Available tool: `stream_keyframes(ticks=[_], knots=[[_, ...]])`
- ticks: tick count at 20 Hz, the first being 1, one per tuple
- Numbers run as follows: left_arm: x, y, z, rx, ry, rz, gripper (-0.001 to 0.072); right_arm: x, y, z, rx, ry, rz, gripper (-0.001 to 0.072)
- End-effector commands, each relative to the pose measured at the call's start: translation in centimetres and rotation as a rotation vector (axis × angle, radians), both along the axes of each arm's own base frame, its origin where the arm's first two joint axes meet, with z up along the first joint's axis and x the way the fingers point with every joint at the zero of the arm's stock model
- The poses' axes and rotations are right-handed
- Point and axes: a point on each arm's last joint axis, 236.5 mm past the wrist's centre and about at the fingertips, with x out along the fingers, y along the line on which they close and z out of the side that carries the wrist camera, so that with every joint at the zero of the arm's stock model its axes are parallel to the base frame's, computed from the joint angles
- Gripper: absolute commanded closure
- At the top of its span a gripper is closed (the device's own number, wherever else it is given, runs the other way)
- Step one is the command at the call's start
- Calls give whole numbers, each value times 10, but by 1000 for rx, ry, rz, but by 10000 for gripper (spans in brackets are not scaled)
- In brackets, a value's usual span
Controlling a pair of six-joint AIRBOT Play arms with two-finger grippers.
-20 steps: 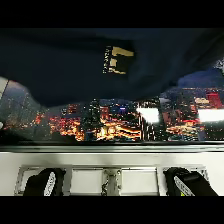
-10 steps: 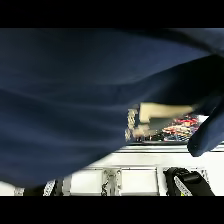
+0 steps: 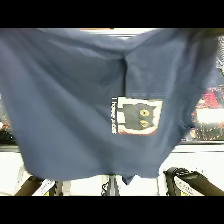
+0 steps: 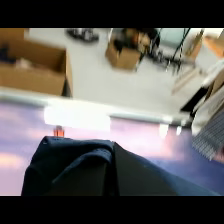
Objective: Fold the clothes and pants, and hang the long-sleeved shirts on hangers.
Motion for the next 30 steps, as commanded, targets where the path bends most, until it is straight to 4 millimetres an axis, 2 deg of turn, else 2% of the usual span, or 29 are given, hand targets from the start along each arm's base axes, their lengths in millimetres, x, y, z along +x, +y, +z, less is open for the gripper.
stream_keyframes(ticks=[1, 3, 4, 6, 7, 9, 12, 14, 17, 19, 23, 27, 30], knots=[[69, -9, -143, -61, 306, -41, 700, 64, 3, -150, -105, 399, -2, 696], [100, -14, -214, -75, 429, -46, 700, 97, -3, -216, -122, 517, -21, 696], [113, -15, -243, -79, 469, -43, 700, 113, -9, -246, -119, 559, -39, 696], [141, -8, -291, -105, 509, -6, 700, 142, -23, -292, -102, 593, -80, 696], [151, -6, -311, -111, 518, 13, 700, 155, -29, -307, -88, 589, -99, 696], [167, -2, -337, -114, 537, 30, 700, 180, -43, -325, -68, 550, -143, 696], [185, -3, -352, -113, 561, 12, 700, 196, -60, -328, -55, 507, -184, 696], [191, -7, -354, -110, 578, -12, 700, 192, -68, -331, -79, 520, -182, 696], [182, -7, -364, -101, 628, -31, 700, 173, -83, -344, -157, 605, -187, 697], [168, -7, -379, -108, 675, -32, 700, 158, -87, -354, -197, 658, -172, 697], [126, -11, -415, -76, 768, -57, 700, 122, -86, -375, -205, 744, -163, 697], [89, -16, -462, -91, 891, -61, 700, 78, -80, -419, -224, 875, -139, 697], [73, -23, -481, -94, 942, -71, 699, 59, -73, -446, -226, 933, -122, 695]])
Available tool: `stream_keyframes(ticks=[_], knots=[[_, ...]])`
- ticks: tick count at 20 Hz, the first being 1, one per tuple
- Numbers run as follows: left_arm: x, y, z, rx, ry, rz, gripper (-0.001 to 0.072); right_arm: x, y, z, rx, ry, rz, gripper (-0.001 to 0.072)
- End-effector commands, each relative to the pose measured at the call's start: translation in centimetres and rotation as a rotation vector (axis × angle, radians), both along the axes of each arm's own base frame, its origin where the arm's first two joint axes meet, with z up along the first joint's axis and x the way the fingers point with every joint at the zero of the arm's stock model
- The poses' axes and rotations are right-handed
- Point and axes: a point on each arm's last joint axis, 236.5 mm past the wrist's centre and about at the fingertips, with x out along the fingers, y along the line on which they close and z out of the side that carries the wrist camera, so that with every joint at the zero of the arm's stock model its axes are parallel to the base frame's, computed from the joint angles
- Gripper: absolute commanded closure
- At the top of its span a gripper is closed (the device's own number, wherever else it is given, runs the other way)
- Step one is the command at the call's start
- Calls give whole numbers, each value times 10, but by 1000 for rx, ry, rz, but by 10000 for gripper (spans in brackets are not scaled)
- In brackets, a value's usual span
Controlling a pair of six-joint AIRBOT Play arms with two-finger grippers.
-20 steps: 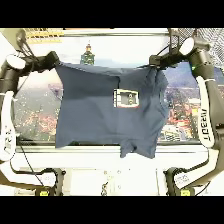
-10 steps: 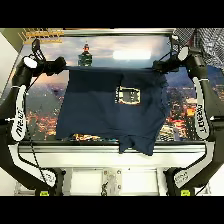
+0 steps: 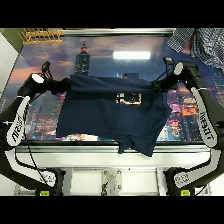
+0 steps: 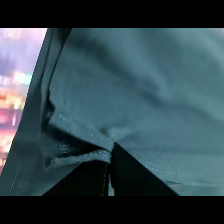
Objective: Fold the clothes and pants, and hang the long-sleeved shirts on hangers.
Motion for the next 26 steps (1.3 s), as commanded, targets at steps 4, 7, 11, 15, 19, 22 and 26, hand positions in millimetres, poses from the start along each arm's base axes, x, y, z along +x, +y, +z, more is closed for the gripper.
stream_keyframes(ticks=[4, 7, 11, 15, 19, 22, 26], knots=[[-23, -7, -15, -26, 65, 2, 186, -31, 12, -28, 31, 91, 5, 488], [-21, 19, 33, -21, -14, 54, 179, -27, -4, 14, -1, -1, 2, 181], [-76, 67, 71, 45, 6, 106, 180, -50, -34, 106, -38, -155, -42, 182], [-180, 72, 26, 32, 197, 179, 179, -85, -29, 150, -16, -267, -48, 183], [-258, 55, -24, -29, 338, 291, 179, -105, -25, 149, 1, -291, -53, 183], [-278, 53, -41, -58, 351, 401, 179, -109, -20, 142, 22, -273, -54, 183], [-270, 39, -49, -162, 337, 479, 179, -105, -13, 145, 56, -294, -59, 184]])
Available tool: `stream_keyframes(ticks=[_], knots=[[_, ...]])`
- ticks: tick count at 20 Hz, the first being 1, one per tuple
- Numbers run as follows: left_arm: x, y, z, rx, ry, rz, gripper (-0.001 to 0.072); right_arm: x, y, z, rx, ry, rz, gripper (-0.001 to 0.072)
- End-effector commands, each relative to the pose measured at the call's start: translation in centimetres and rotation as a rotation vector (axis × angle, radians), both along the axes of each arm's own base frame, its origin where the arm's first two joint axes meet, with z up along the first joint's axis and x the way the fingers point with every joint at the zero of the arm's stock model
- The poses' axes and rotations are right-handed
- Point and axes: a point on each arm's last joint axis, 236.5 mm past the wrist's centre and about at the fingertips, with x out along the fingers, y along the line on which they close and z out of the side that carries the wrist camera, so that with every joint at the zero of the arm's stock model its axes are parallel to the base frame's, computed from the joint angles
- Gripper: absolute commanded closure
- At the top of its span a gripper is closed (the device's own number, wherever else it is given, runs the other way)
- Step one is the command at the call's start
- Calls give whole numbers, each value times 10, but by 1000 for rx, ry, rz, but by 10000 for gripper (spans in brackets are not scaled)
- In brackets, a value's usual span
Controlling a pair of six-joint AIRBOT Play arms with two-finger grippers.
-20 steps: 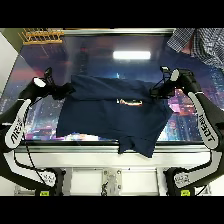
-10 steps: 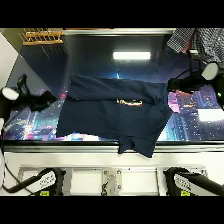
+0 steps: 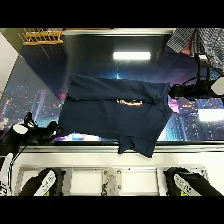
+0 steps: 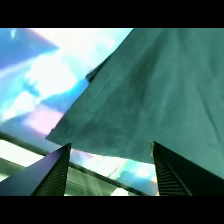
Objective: Fold the clothes and pants, and hang the long-sleeved shirts on hangers.
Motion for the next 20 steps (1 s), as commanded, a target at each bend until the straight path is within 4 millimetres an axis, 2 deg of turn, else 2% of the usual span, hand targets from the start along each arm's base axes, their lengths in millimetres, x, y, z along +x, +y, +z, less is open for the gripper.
stream_keyframes(ticks=[1, 3, 7, 8, 9, 11, 13, 15, 17, 18, 20], knots=[[3, -9, -12, -59, 2, 88, 179, 3, 5, 3, 28, -23, -2, 184], [9, -15, -17, -63, 25, 52, 179, 3, 6, 3, 31, -22, -2, 184], [43, -22, -18, -43, 7, 19, 180, 1, 6, 2, 30, -13, 0, 185], [51, -24, -18, -41, 3, 15, 222, 0, 6, 1, 30, -11, -1, 185], [57, -26, -17, -38, -3, 3, 328, 0, 6, 1, 30, -10, -1, 184], [69, -31, -15, -31, -17, -22, 479, -2, 6, 0, 30, -1, 1, 185], [83, -33, -10, -15, -52, -38, 673, -5, 6, -2, 30, 16, 4, 185], [91, -33, -2, -1, -86, -45, 699, -10, 4, -6, 20, 41, 6, 185], [88, -26, 10, 48, -107, -87, 700, -24, -5, -19, -18, 101, 3, 184], [82, -21, 16, 79, -108, -119, 700, -36, -8, -31, -15, 153, -4, 184], [65, -17, 29, 126, -88, -198, 700, -71, -13, -67, 6, 292, -33, 184]])
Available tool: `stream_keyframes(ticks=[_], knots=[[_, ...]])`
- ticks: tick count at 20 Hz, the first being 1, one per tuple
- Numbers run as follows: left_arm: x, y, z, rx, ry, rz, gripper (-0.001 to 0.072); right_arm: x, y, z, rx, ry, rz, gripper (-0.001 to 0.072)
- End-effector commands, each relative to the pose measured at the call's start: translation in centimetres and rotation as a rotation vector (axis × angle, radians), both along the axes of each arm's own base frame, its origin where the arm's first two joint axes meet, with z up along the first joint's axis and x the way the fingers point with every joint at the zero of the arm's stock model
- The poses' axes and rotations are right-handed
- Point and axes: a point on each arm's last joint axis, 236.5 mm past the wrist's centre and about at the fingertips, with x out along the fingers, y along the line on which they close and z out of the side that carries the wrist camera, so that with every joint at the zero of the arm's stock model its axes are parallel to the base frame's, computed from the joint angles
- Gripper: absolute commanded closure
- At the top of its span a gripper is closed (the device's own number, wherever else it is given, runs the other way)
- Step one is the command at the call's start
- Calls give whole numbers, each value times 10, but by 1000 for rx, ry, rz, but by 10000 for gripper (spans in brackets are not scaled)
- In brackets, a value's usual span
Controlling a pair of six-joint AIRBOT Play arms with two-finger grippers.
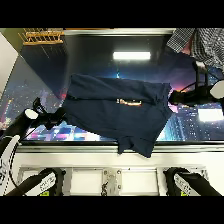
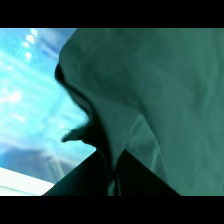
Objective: Fold the clothes and pants, and hang the long-sleeved shirts on hangers.
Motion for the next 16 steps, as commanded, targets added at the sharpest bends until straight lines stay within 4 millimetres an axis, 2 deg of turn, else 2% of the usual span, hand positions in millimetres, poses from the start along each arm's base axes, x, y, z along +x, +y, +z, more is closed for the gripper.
stream_keyframes(ticks=[1, 3, 5, 7, 9, 11, 15, 16], knots=[[-23, 8, 19, 96, 17, -130, 699, -57, -4, -54, 25, 224, -43, 183], [-32, 3, 31, 94, 14, -161, 700, -98, 21, -94, 130, 372, -49, 182], [-35, 2, 38, 96, 2, -166, 700, -134, 57, -120, 287, 492, -65, 182], [-44, 1, 33, 98, -2, -161, 700, -164, 85, -136, 403, 585, -66, 182], [-56, -2, 24, 93, 15, -158, 699, -189, 96, -148, 408, 656, -44, 183], [-65, -3, 18, 90, 27, -158, 700, -203, 103, -154, 392, 685, -5, 183], [-71, -5, 21, 87, 31, -165, 700, -209, 110, -155, 372, 693, 45, 185], [-70, -5, 23, 91, 21, -165, 700, -210, 110, -154, 372, 695, 47, 254]])
